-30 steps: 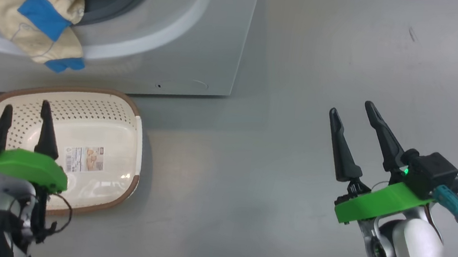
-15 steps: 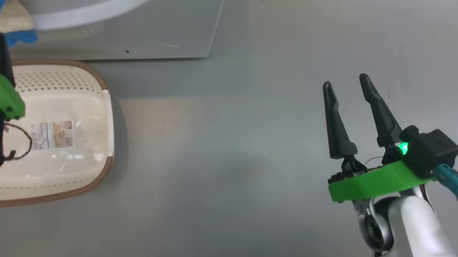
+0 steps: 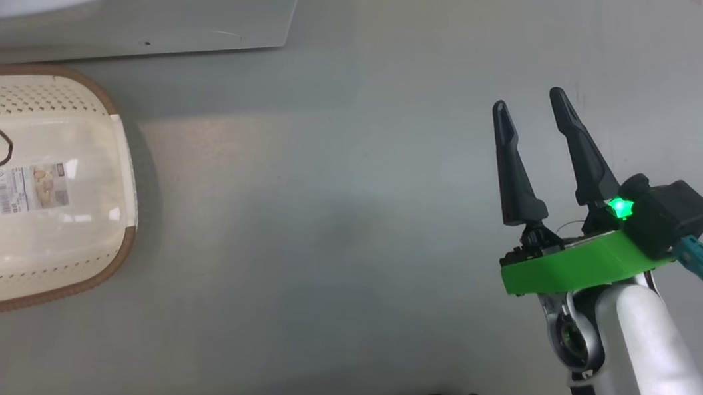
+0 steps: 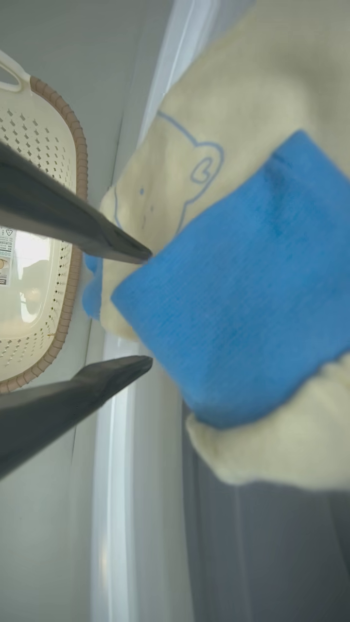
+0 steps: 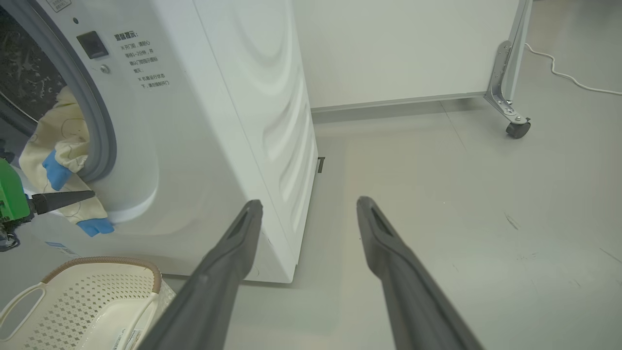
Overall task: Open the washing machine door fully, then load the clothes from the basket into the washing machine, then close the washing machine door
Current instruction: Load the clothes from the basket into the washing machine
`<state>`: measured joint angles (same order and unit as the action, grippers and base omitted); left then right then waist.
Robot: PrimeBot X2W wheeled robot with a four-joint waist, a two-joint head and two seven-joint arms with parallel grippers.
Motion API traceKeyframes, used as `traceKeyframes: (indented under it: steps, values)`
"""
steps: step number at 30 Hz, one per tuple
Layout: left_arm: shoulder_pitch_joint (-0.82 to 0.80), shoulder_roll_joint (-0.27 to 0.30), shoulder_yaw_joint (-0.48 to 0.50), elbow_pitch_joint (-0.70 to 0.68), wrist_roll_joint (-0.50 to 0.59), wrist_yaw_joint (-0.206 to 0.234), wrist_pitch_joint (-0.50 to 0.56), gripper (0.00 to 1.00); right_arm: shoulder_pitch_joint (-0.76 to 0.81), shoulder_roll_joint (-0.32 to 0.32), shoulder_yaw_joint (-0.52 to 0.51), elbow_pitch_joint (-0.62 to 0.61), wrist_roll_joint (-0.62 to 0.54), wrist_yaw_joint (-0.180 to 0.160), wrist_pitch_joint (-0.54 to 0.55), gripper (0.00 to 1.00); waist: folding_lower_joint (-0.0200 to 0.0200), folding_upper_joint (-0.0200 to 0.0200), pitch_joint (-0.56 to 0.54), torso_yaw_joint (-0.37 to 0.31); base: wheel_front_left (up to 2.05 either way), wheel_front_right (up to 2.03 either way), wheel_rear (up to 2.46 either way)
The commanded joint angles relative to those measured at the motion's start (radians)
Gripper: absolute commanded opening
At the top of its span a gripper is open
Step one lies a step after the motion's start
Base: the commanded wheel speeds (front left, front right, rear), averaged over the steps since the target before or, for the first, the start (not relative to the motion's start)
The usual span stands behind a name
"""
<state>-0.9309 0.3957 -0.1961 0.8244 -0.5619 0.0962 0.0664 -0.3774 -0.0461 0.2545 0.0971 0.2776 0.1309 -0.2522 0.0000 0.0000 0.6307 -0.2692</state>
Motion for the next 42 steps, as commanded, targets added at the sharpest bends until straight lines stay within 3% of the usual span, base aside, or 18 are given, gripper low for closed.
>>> traceKeyframes:
  steps: [1, 8, 13, 15, 16, 17, 25, 32, 37, 42]
  values:
    - [-0.03, 0.053, 0.026, -0.011, 0.0, 0.001, 0.003, 1.0, -0.001, -0.004, 0.017, -0.034, 0.01, 0.0, -0.009, 1.0, 0.0, 0.0, 0.002, -0.004, 0.0, 0.0, 0.0]
    - [-0.056, 0.049, 0.015, 0.023, 0.007, 0.019, 0.008, 1.0, -0.002, -0.004, 0.022, -0.035, 0.026, 0.0, -0.009, 1.0, 0.0, 0.0, 0.005, -0.013, 0.0, 0.0, 0.0]
    - [-0.073, 0.051, 0.014, 0.044, 0.02, 0.062, -0.011, 1.0, -0.003, -0.004, 0.025, -0.036, 0.034, 0.0, -0.009, 1.0, 0.0, 0.0, 0.008, -0.02, 0.0, 0.0, 0.0]
    - [-0.078, 0.049, 0.015, 0.051, 0.02, 0.071, -0.019, 0.55, -0.003, -0.004, 0.026, -0.037, 0.036, 0.0, -0.009, 1.0, 0.0, 0.0, 0.009, -0.023, 0.0, 0.0, 0.0]
    - [-0.08, 0.049, 0.015, 0.055, 0.019, 0.073, -0.022, 0.39, -0.003, -0.004, 0.026, -0.037, 0.036, 0.0, -0.009, 1.0, 0.0, 0.0, 0.009, -0.024, 0.0, 0.0, 0.0]
    - [-0.081, 0.05, 0.015, 0.058, 0.02, 0.076, -0.026, 0.01, -0.002, -0.004, 0.027, -0.037, 0.038, 0.0, -0.009, 1.0, 0.0, 0.0, 0.008, -0.025, 0.0, 0.0, 0.0]
    - [-0.082, 0.055, 0.009, 0.087, 0.019, 0.076, -0.047, 0.0, 0.003, -0.004, 0.023, -0.036, 0.04, 0.0, -0.009, 1.0, 0.0, 0.0, 0.004, -0.025, 0.0, 0.0, 0.0]
    - [-0.073, 0.059, -0.038, 0.053, 0.038, 0.045, 0.0, 0.0, 0.01, -0.004, 0.011, -0.035, 0.034, 0.0, -0.009, 1.0, 0.0, 0.0, -0.005, -0.002, 0.0, 0.0, 0.0]
    - [-0.057, 0.078, -0.063, -0.051, 0.044, 0.037, 0.069, 0.0, 0.015, -0.004, 0.003, -0.036, 0.025, 0.0, -0.009, 1.0, 0.0, 0.0, -0.012, 0.019, 0.0, 0.0, 0.0]
    - [-0.013, 0.137, -0.078, -0.286, 0.033, 0.034, 0.219, 0.0, 0.02, -0.004, -0.004, -0.036, 0.018, 0.0, -0.009, 1.0, 0.0, 0.0, -0.018, 0.038, 0.0, 0.0, 0.0]
